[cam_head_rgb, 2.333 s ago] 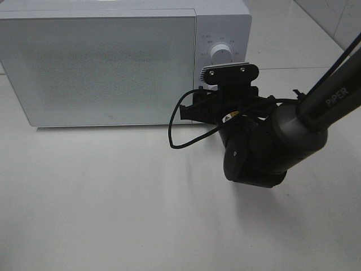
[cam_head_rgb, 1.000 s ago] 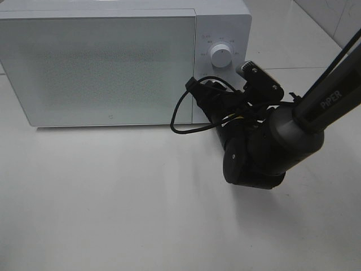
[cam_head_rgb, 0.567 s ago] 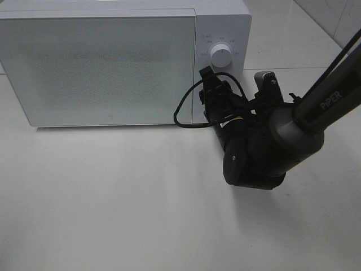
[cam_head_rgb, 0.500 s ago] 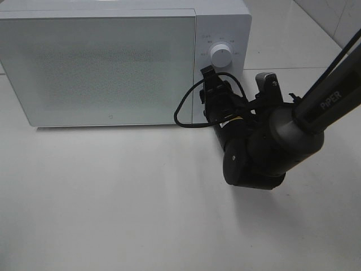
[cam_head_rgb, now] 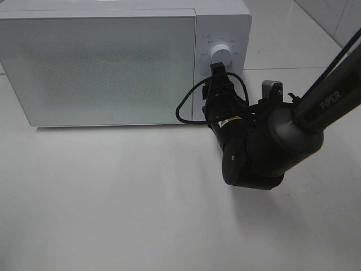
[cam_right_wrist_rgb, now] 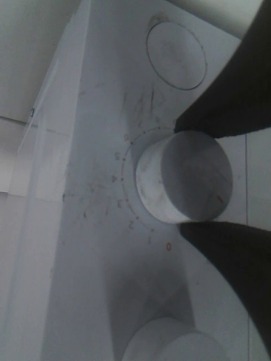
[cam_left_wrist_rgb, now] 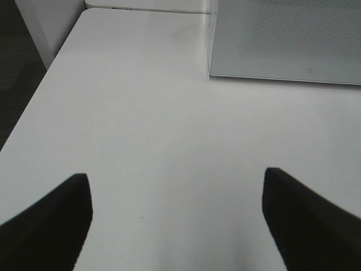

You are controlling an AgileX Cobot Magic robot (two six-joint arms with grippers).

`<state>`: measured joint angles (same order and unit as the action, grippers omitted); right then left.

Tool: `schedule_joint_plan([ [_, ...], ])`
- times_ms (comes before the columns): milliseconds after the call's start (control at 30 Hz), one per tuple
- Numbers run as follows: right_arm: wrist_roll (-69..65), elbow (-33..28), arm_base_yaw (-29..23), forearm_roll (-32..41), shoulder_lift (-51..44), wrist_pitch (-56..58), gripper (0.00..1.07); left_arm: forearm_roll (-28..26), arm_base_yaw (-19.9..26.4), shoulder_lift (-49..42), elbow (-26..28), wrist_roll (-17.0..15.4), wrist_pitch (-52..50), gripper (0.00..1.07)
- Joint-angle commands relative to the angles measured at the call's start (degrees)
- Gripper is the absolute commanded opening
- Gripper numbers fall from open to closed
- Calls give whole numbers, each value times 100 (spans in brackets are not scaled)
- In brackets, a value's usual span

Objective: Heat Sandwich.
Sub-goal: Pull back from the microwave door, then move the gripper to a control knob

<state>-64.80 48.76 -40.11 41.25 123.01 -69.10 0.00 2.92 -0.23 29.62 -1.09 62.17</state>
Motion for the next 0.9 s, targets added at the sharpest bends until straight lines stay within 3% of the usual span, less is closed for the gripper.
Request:
schedule_joint_plan([
  [33,-206,17,6,218,-34,-1089,0,-34,23,-97,-11,6,-97,78],
  [900,-160,17,6,218,-34,-1089,3,-34,23,-97,-11,6,-97,78],
])
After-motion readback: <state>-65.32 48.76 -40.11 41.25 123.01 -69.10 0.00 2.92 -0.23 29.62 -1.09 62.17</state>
